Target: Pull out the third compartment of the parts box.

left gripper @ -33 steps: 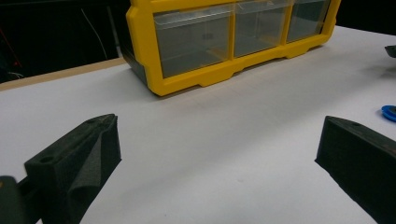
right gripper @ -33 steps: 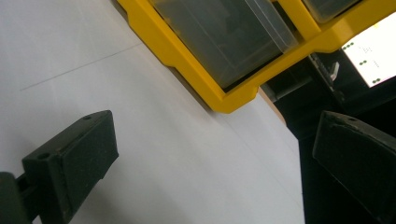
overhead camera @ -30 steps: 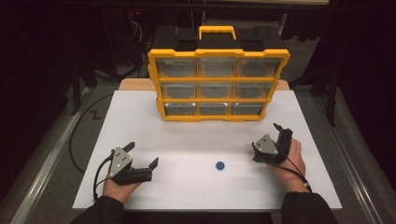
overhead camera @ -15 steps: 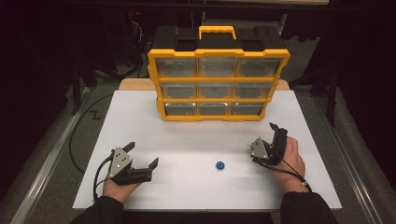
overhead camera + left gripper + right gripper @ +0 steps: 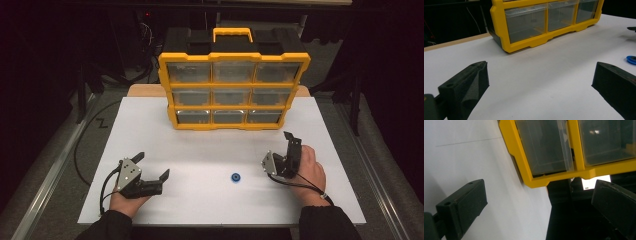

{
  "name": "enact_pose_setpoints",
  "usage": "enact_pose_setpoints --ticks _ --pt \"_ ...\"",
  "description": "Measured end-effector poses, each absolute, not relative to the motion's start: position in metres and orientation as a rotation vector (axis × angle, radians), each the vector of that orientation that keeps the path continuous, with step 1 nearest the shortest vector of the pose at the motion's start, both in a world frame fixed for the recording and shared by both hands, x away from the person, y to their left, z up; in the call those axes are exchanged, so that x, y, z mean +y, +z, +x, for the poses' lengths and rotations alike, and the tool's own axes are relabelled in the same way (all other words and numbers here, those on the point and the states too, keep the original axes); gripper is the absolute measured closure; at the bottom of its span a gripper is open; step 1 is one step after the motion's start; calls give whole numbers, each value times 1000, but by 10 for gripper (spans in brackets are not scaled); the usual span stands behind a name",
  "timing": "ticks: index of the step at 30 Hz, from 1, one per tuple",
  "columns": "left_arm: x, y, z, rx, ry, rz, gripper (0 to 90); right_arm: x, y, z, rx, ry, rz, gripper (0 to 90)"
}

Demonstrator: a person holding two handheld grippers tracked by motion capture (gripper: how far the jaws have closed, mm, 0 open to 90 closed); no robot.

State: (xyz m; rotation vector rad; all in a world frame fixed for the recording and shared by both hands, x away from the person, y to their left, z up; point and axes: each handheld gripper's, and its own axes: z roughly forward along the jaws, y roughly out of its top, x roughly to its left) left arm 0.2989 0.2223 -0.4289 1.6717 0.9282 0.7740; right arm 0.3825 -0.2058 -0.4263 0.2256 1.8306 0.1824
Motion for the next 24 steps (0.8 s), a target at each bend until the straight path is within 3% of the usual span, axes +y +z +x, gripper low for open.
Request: enact_pose_setpoints --ticks 24 --pt "223 -428 298 928 781 1664 13 -190 -428 379 1762 70 97 9"
